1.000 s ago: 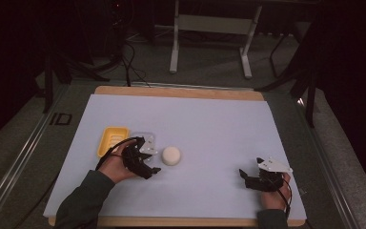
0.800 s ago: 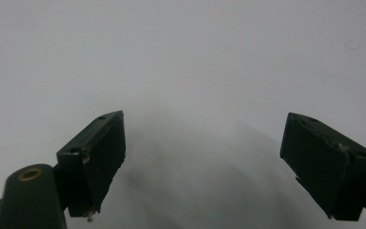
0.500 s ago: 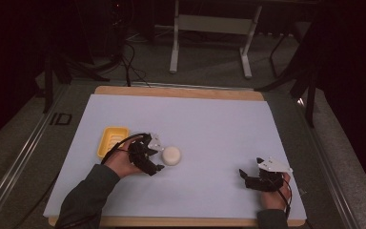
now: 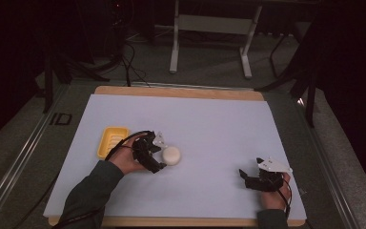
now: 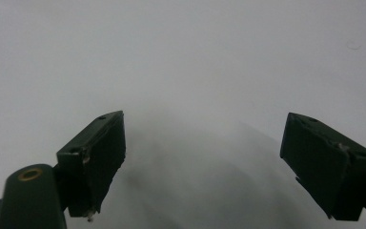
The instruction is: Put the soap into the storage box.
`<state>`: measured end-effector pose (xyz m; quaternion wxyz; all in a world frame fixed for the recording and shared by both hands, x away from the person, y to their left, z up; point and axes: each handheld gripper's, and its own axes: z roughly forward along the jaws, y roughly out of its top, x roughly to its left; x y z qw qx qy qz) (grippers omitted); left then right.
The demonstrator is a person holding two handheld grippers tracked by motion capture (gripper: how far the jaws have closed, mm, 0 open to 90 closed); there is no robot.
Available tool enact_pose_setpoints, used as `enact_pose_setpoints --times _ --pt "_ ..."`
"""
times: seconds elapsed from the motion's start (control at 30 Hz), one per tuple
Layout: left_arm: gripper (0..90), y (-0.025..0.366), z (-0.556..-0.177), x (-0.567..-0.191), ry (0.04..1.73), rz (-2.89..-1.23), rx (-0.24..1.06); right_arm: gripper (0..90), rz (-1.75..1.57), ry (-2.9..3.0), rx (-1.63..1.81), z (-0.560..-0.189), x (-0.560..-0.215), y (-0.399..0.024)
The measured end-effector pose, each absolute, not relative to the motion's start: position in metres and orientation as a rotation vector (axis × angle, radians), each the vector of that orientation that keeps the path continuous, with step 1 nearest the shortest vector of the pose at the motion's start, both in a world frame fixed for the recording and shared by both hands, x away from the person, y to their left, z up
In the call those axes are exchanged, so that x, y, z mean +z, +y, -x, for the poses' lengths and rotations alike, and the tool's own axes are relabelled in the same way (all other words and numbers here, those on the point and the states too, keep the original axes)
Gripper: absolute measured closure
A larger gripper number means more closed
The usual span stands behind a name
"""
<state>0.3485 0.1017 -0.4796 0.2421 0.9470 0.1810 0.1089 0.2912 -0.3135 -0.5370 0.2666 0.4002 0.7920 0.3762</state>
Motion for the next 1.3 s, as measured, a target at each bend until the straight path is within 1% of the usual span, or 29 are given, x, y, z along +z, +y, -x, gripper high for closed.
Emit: enact_pose_setpoints --times 0.4,0.97,1.03,1.3 --pt "20.6 0.096 -0.356 -0.483 0.498 -2.614 0.275 15.4 -1.081 2.141 1.012 -0.291 -0.537 -0.313" --pt "16.7 0.085 -0.369 -0.49 0.503 -2.661 0.239 15.4 -1.08 2.145 1.012 -0.291 -0.537 -0.313" --pt "14.5 0.084 -0.37 -0.491 0.509 -2.671 0.252 15.4 -1.081 2.145 1.012 -0.291 -0.537 -0.313" --pt "14.6 0.078 -0.374 -0.496 0.513 -2.687 0.217 15.4 -1.078 2.146 1.011 -0.291 -0.537 -0.313"
